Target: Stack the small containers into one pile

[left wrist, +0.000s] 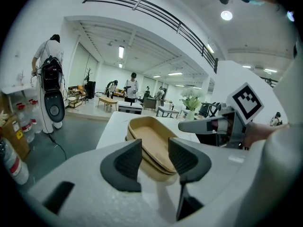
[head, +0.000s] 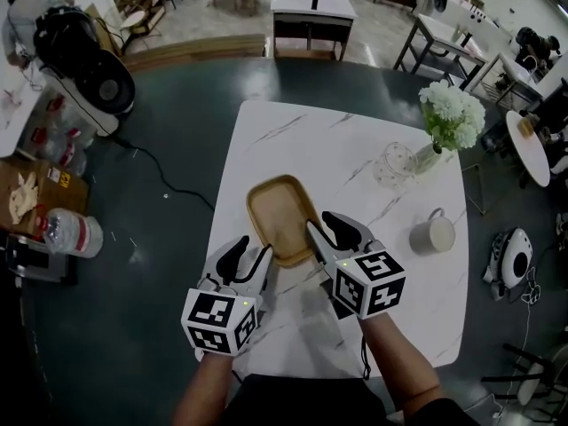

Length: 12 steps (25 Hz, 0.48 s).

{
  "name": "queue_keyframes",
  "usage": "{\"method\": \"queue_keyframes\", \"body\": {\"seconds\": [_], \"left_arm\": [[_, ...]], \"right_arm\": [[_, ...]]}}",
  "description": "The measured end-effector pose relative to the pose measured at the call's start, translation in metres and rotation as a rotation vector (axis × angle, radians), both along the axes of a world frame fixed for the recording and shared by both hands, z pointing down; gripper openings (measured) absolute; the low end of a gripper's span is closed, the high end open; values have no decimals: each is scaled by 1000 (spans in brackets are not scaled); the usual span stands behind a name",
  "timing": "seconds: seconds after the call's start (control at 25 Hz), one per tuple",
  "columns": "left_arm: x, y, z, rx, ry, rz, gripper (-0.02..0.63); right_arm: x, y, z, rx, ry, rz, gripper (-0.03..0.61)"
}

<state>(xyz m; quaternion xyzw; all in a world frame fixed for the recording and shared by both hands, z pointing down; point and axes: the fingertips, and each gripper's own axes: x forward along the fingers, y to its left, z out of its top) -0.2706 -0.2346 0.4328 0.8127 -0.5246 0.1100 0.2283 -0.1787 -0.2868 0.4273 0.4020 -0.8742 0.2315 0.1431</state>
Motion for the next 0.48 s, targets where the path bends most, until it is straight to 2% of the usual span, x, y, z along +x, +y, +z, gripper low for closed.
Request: {"method": "queue_keyframes", "body": {"seconds": [0.28,0.48], "left_arm": [[6,18,-17,36,19,33,114],[15,35,-20,43,18,72,80]], "right_arm": [[14,29,-16,41,-18,35,71],[20,53,-19,42,-25,52,50]]}}
